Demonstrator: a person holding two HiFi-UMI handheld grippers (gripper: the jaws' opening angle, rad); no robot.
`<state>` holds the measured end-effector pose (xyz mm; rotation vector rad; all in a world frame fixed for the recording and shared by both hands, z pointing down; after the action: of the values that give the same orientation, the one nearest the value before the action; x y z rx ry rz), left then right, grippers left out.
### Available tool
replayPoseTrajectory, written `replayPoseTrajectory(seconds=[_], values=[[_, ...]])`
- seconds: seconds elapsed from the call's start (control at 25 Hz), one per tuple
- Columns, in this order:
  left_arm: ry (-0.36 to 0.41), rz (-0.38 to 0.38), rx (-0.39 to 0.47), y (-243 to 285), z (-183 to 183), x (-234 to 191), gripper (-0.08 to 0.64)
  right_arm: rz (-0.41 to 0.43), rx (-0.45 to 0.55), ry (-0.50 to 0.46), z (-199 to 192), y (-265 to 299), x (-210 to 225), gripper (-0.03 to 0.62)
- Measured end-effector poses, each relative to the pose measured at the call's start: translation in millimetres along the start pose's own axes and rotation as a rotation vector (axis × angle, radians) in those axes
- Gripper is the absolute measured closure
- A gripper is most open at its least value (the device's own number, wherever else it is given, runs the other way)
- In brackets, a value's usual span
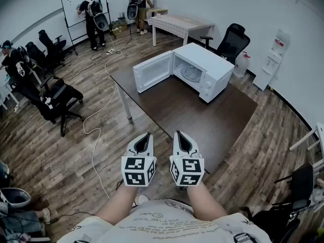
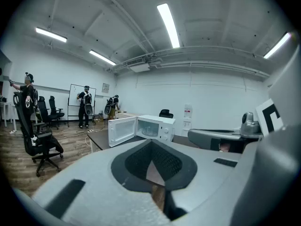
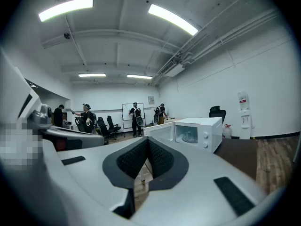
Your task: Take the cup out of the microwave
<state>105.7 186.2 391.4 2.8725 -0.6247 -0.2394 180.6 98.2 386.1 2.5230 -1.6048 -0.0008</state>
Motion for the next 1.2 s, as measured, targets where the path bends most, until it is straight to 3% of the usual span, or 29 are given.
replayPoseTrajectory(seconds=[0.6,1.2], values=[[-0.005,-0.017,-0.001,-6,0,-38,0.546,-0.018,-0.021,-0.022,-7,22,-38,0.579],[-0.024,-0.067,0.003,-16,-4,-125,0.546,-0.031,-0.018,-0.021,-17,67,-117,0.578]])
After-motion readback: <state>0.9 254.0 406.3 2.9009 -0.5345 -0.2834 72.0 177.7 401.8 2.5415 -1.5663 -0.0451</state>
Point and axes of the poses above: the fingertips, and each gripper's own axes: y forward along the fingers, x to its right, z out of its top, the point moved 2 cm from there along -y, backward along the fingers, and after that the axes turned 1 degree about -z, right-handed, at the moved point
